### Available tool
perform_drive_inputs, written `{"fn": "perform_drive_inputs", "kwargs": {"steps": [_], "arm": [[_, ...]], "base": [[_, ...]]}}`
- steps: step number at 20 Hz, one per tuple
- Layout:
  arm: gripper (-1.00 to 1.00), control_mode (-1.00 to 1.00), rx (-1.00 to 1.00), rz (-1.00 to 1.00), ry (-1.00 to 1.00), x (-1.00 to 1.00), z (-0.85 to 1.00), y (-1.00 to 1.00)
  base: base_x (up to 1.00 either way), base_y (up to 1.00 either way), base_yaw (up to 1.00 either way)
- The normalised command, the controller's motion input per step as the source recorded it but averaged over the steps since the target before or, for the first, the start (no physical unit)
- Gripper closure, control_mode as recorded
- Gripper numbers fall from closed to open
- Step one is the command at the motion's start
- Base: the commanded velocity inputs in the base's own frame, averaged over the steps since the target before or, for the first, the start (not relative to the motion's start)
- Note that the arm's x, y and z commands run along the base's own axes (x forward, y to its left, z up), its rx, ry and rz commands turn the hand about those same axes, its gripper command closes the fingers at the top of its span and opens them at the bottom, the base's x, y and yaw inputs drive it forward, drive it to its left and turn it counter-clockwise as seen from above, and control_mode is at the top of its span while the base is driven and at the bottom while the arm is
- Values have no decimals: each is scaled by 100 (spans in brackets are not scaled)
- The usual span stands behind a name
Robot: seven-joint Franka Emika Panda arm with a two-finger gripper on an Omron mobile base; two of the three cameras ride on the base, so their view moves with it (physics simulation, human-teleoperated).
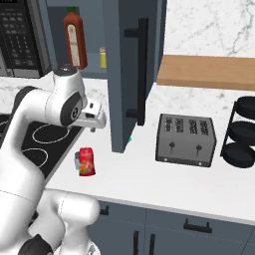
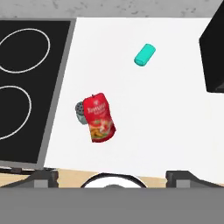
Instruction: Put the shaker and condiment bottle from the counter next to their counterparts in the cabinet.
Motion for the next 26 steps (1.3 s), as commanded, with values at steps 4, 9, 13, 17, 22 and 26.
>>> {"fn": "perform_drive_inputs", "kwargs": {"steps": [4, 9, 13, 17, 22, 26], "arm": [[-100, -100, -1, 7, -8, -16, -11, 8], [-100, -100, -10, 12, 0, -38, -44, 0], [-100, -100, -5, 16, -3, -21, -26, 12], [-100, -100, -6, 11, 0, -16, -35, 15], [-100, -100, -9, 16, 14, 14, -16, 11], [-100, -100, 0, 2, 3, 11, 0, 0]], "base": [[0, 0, 0], [0, 0, 0], [0, 0, 0], [0, 0, 0], [0, 0, 0], [0, 0, 0]]}}
